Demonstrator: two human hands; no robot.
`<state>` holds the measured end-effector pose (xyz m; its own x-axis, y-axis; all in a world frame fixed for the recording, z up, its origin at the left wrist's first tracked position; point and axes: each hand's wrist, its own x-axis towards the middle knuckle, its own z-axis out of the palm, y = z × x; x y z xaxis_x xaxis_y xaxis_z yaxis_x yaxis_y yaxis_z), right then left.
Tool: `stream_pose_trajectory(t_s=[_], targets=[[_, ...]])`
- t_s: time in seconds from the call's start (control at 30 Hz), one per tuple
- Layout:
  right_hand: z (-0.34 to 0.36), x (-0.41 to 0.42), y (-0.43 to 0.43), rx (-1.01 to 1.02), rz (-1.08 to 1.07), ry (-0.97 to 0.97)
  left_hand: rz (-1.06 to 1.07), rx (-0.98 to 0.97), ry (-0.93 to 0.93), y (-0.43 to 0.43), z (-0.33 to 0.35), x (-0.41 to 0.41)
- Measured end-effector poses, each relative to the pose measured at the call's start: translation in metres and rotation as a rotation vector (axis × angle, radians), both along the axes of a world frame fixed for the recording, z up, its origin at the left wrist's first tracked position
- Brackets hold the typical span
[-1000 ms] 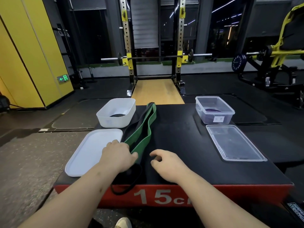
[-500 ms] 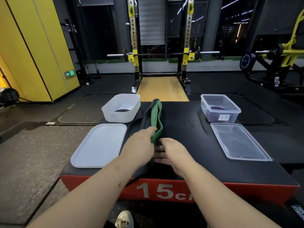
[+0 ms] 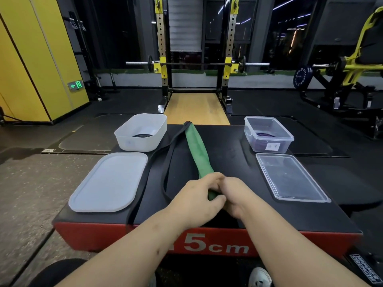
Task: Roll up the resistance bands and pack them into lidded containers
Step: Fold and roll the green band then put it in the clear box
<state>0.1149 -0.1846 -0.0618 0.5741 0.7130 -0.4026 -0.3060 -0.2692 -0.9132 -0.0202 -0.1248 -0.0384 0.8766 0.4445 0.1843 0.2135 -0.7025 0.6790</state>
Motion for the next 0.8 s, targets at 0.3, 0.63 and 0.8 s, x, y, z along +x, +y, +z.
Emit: stream_pose_trajectory(t_s=[0.3, 0.63, 0.8], targets=[[0.066, 0.065, -0.009, 0.339, -0.325, -0.06, 0.244, 0.079, 0.092, 0.039, -0.02, 0.01], [0.009, 0.045, -0.026, -0.027, -0.284, -0.005, 0.252, 0.15, 0.245, 0.043, -0.029, 0.018], [0.017, 0.033, -0.03, 0.002, -0.24, 0.045, 0.262, 0.08, 0.223, 0.038, -0.021, 0.022]])
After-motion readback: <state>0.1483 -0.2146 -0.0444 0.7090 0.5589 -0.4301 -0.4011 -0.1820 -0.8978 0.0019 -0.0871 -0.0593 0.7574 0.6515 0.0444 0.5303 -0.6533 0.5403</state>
